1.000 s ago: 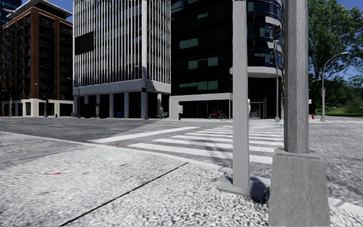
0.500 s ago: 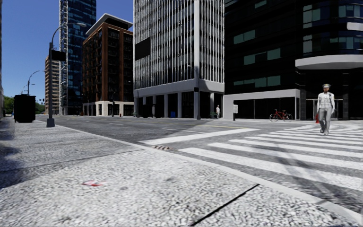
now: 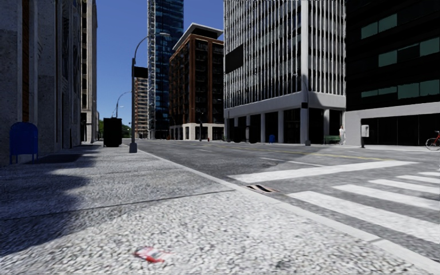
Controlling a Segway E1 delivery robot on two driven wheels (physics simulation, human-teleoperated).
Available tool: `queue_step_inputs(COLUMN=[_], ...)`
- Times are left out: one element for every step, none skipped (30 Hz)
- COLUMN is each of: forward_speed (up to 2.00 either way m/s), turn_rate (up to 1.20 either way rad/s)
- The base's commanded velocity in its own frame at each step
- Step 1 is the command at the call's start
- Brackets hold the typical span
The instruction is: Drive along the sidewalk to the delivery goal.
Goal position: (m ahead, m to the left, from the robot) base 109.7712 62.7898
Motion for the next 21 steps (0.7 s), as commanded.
queue_step_inputs(forward_speed=[1.55,1.55,1.55,1.55,1.55,1.55,1.55,1.55,1.55,1.55,1.55,1.55,1.55,1.55,1.55,1.55,1.55,1.55,1.55,1.55,1.55], turn_rate=[0.67,0.67,0.67,0.66,0.66,0.66,0.66,0.66,0.66,0.66,0.66,0.65,0.57,0.35,0.35,0.00,0.00,0.00,0.00,0.00,0.00])
